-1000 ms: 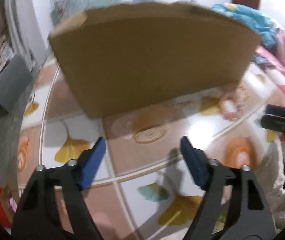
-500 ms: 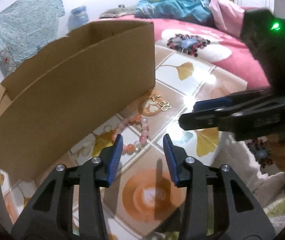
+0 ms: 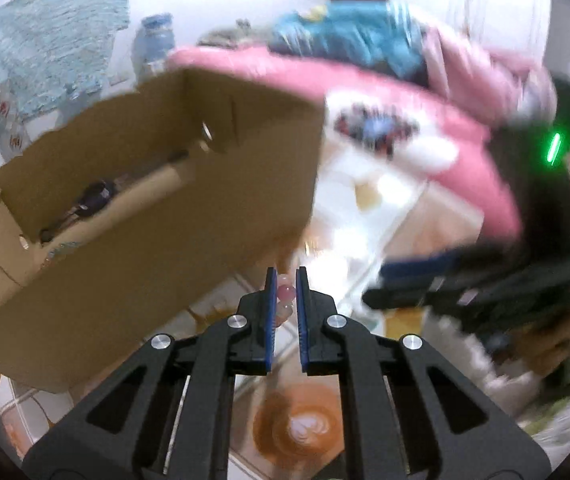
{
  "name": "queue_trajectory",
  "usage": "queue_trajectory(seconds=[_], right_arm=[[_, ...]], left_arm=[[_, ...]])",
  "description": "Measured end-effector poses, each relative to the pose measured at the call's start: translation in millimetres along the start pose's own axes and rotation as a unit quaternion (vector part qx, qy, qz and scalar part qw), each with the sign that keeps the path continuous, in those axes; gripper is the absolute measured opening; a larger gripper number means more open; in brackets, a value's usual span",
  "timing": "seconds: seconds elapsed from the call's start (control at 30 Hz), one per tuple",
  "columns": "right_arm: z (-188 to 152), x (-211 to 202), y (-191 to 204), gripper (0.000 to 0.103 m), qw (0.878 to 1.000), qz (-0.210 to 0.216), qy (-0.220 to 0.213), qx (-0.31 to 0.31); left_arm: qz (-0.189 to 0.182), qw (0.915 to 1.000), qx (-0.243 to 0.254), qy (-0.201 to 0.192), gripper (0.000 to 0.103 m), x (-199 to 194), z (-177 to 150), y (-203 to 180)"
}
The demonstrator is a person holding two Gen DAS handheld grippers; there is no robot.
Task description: Organize jewelry
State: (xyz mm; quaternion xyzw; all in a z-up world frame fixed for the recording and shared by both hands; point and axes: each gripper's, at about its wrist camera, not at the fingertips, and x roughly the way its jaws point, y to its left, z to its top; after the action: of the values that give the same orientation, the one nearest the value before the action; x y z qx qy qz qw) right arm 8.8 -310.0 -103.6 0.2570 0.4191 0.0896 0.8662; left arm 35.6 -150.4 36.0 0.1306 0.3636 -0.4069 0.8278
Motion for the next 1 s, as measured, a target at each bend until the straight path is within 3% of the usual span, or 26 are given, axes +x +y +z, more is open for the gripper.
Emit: queue_trajectory(seconds=[0.17, 0.3, 0.6, 0.8, 0.9, 1.0], right_arm=[[0, 0, -2, 0.045, 1.0, 0.004, -0.001, -0.001], [1, 1, -3, 0.045, 1.0, 0.008, 0.001, 0.002], [2, 1, -1, 0.045, 1.0, 0.001, 0.007, -0.003], [3, 2, 0, 0.045, 1.0, -0.006, 0.016, 0.003], [7, 2, 6, 0.045, 0.999, -0.028, 0.025, -0.006], [13, 0, 19, 0.045, 0.998, -0.053, 0.02, -0.032]], left_arm=[[-0.042, 0.9948, -0.089, -0.025, 0.008, -44, 7, 28], [-0.078, 0.9806, -0.178, -0.024, 0.008, -66, -11, 54], [-0.055, 0.9542, -0.294, 0.002, 0.008, -59, -72, 106], [-0.011, 0.9483, -0.315, 0.038, 0.009, -48, -91, 133], [0.028, 0.9543, -0.295, 0.041, 0.014, -54, -92, 134], [0.046, 0.9634, -0.263, 0.02, 0.018, -66, -84, 129]])
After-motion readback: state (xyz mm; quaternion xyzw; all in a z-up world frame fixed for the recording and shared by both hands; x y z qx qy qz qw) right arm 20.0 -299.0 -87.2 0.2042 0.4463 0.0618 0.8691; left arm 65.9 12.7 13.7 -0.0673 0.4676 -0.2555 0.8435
